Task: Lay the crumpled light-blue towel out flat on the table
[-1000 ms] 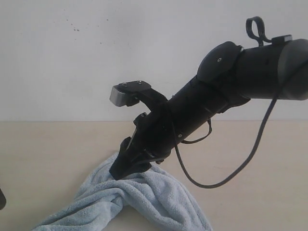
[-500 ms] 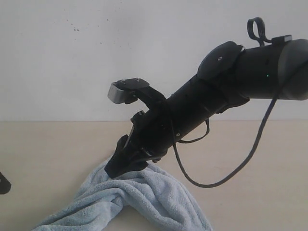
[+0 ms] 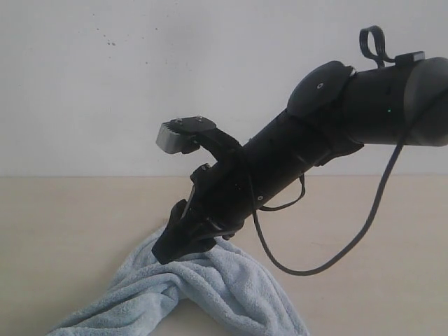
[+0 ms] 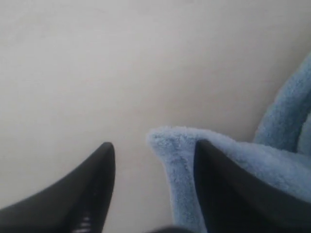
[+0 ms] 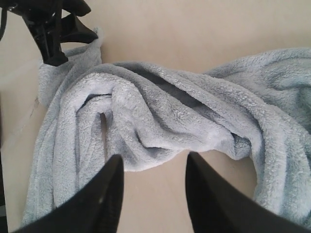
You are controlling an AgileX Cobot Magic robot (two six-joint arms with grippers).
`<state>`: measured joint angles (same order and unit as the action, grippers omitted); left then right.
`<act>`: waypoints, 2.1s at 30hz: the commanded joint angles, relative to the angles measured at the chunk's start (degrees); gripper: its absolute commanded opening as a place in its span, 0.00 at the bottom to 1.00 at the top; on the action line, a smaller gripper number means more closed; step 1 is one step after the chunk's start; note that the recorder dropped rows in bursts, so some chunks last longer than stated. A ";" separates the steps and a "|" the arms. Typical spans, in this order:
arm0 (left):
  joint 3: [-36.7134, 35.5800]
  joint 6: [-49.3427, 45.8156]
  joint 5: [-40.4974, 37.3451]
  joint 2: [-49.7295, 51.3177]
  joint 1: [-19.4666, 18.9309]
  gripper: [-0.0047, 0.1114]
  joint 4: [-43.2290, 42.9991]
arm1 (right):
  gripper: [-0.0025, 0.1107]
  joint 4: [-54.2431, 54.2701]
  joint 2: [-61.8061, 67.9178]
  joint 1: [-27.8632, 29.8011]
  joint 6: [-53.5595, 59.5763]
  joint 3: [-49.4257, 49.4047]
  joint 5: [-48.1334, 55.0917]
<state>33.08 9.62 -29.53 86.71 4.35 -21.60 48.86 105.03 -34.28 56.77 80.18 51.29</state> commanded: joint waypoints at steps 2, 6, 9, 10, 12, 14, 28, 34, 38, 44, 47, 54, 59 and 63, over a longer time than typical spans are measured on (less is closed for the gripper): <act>0.33 -4.29 -0.91 -0.37 -0.64 0.47 4.45 | 0.38 0.42 -0.53 0.43 0.51 -0.18 0.52; 0.33 -7.82 -0.46 -0.04 -0.64 0.47 6.64 | 0.38 0.52 -0.53 0.43 0.51 -0.18 0.17; 0.33 -7.82 0.27 1.15 -0.64 0.47 7.09 | 0.38 0.52 -0.53 0.43 0.62 -0.18 0.17; 0.33 -7.82 0.59 1.74 -0.64 0.47 7.24 | 0.38 0.52 -0.53 0.43 0.62 -0.18 0.17; 0.33 -7.97 1.18 2.86 -0.64 0.47 7.24 | 0.38 0.52 -0.53 0.43 0.62 -0.18 0.17; 0.33 -7.97 1.71 4.14 -0.64 0.47 7.24 | 0.38 0.52 -0.53 0.43 0.62 -0.18 0.17; 0.33 -7.97 4.45 9.76 -0.64 0.31 7.24 | 0.38 2.60 -0.53 0.43 1.78 -0.18 -0.07; 0.33 -7.97 5.79 14.00 -0.64 0.21 8.71 | 0.38 4.44 -0.53 0.43 2.27 -0.18 0.70; 2.95 -6.64 4.38 14.58 -0.51 0.21 8.71 | 0.38 4.44 -0.53 0.43 2.27 -0.18 0.99; 6.98 -6.52 4.37 6.01 -0.51 0.19 7.20 | 0.38 4.23 -0.53 0.43 2.49 -0.18 1.71; 7.10 -6.52 7.48 -1.17 -0.51 0.16 7.72 | 0.38 4.11 -0.53 0.43 2.49 -0.18 1.71; 7.10 -6.52 5.53 -23.54 -0.41 0.16 8.31 | 0.38 -0.35 -0.53 0.43 1.98 -0.18 1.23; 6.99 -8.56 0.94 -40.53 -0.30 0.16 10.19 | 0.38 -4.72 -0.53 0.58 -0.78 -0.18 -1.85; 5.19 -10.97 -5.22 -41.23 -0.30 0.17 10.53 | 0.38 -4.14 -0.53 0.58 -0.78 -0.18 -1.59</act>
<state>39.83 0.00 -30.34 45.01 3.98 -12.33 44.95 105.03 -34.15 56.29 79.97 49.65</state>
